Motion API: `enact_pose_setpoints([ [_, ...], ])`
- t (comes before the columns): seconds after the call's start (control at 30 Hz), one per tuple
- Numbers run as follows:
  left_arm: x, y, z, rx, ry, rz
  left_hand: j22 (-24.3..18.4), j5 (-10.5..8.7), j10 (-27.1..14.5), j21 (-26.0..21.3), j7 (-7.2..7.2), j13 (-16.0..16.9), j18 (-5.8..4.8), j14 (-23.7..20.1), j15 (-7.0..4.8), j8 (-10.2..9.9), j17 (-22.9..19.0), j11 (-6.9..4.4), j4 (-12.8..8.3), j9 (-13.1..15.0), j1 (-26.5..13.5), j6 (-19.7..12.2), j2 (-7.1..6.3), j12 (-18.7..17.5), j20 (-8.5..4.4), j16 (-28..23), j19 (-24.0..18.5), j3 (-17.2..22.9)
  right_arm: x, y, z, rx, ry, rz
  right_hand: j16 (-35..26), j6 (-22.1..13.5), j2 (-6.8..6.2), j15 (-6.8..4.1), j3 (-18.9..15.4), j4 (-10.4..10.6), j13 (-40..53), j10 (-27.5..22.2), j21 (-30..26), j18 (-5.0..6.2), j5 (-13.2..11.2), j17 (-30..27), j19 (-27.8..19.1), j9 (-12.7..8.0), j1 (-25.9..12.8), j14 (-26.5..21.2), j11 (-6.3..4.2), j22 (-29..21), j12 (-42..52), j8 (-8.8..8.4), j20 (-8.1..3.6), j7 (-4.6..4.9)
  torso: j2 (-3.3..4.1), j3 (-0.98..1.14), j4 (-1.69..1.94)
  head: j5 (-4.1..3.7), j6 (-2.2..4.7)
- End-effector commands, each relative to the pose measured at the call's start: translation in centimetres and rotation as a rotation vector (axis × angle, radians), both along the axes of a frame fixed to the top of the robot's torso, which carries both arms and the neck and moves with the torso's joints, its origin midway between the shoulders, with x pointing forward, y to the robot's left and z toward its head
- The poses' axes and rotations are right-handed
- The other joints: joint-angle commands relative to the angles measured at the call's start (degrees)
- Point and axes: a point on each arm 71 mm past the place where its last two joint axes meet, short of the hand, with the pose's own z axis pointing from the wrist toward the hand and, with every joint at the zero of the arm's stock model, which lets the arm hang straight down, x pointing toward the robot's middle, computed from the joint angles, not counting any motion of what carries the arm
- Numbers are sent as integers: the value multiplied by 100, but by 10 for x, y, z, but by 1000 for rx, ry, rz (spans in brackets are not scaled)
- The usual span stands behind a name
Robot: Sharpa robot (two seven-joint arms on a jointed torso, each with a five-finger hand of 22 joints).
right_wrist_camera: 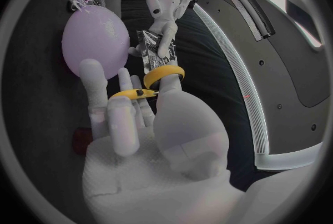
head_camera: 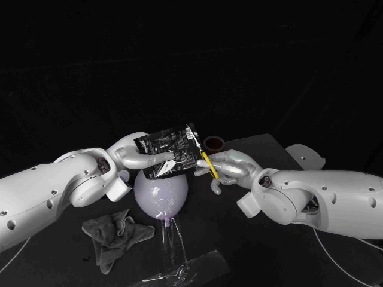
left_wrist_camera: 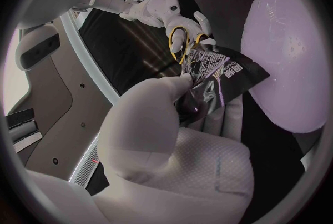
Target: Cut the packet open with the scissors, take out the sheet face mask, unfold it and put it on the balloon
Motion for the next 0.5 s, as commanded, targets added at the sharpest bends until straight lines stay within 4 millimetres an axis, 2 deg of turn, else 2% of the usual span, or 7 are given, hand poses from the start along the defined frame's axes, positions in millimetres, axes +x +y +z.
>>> enact_pose_setpoints([
  [0.03, -3, -4, -1, 7, 12, -41, 5, 19, -3, 23, 0, -4, 50, -6, -13, 17, 5, 0, -25, 1410, 56, 51, -17, -5, 0, -30, -48, -9, 2, 3, 4, 20, -28, 45, -6, -48, 8, 46, -166, -38, -18, -57, -31, 80, -26, 8, -60, -10, -52, 43, 12, -22, -43, -43, 2, 104, 0, -1, 2, 1, -4],
  [0.5, -5, -7, -1, 16, 17, -63, 6, 20, 0, 22, 0, -4, 47, -5, -13, 18, 11, 0, -30, 1424, 55, 51, -16, -5, 1, -32, -72, -14, 16, 4, 14, 19, -53, 36, 30, 73, 54, 42, -164, -82, 0, 97, 76, 81, -26, 106, -5, 8, -58, 73, -9, 40, 48, -14, 21, 91, 0, -8, 3, -7, 0],
])
